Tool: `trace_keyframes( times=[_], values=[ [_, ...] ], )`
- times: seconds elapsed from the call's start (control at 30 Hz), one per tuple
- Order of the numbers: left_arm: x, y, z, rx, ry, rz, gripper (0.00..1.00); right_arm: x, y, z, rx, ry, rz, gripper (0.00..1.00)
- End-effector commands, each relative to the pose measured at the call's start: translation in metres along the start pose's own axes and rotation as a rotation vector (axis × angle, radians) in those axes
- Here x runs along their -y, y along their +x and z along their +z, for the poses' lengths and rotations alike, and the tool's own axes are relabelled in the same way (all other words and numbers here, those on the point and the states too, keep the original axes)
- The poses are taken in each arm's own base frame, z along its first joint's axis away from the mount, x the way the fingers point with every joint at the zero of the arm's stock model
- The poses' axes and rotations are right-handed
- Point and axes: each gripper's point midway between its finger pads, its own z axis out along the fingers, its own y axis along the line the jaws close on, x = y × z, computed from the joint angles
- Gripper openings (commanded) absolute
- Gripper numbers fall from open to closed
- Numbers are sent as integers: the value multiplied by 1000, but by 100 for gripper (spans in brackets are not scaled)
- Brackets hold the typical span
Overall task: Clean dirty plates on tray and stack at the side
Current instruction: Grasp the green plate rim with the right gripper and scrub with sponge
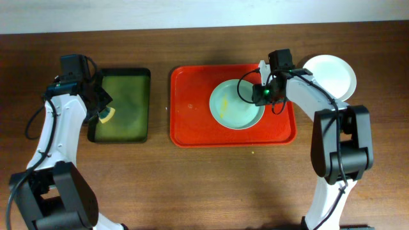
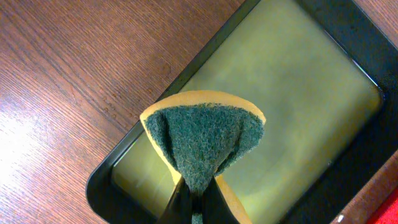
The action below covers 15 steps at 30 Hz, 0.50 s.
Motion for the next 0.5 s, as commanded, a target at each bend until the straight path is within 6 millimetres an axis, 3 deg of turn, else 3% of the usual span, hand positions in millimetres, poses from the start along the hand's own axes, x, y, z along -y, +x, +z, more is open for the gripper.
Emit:
trace_keyframes(
  times=[0.0, 0.07, 0.17, 0.3, 0.47],
  values=[
    [-2, 2, 4, -9, -5, 11, 0, 4, 10, 14, -44, 10, 7, 29],
    [-1, 2, 4, -9, -5, 11, 0, 4, 14, 14, -59, 9, 27, 4],
    [5, 6, 8, -9, 17, 21, 0, 3, 23, 13, -99, 6, 112, 4],
    [22, 18, 30, -45, 104, 23, 0, -8, 30, 12, -130, -49, 188, 4],
    [46, 14, 62, -30, 165, 37, 0, -10, 28, 12, -126, -59, 235, 4]
  ],
)
